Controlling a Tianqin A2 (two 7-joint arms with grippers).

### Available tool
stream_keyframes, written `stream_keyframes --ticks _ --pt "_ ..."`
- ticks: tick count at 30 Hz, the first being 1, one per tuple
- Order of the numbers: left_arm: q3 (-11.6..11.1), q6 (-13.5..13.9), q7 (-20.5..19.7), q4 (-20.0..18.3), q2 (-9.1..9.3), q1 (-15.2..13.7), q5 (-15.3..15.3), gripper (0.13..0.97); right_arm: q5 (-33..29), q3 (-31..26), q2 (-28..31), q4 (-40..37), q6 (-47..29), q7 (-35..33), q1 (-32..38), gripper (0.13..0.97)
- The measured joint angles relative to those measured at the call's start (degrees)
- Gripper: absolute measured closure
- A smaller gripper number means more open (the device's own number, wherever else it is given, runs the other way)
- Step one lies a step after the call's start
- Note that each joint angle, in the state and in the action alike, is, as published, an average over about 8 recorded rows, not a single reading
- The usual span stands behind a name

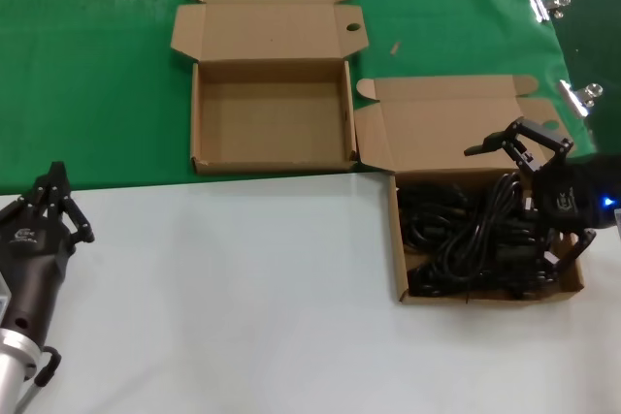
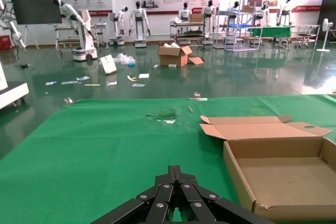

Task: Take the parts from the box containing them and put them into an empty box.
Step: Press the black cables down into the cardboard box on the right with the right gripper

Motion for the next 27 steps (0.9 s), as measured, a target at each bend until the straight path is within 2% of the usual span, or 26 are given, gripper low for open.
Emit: stream_keyframes --ticks 5,12,21,27 --pt "0.0 0.0 0.0 0.0 0.0 0.0 0.0 0.957 -4.67 -4.0 -1.75 -7.44 -3.2 -6.06 6.4 0.129" --pt "0.0 0.0 0.0 0.0 0.0 0.0 0.0 0.957 -10.8 -8.57 -6.39 -21.8 -3.92 -16.99 15.45 0.129" --pt "0.0 0.0 0.0 0.0 0.0 0.0 0.0 0.957 -15.44 -11.76 -13.51 -41.56 -2.91 -31.29 26.17 0.129" --pt "0.0 0.0 0.0 0.0 0.0 0.0 0.0 0.957 -17.58 -12.9 -17.03 -50.44 -2.33 -37.42 31.01 0.129"
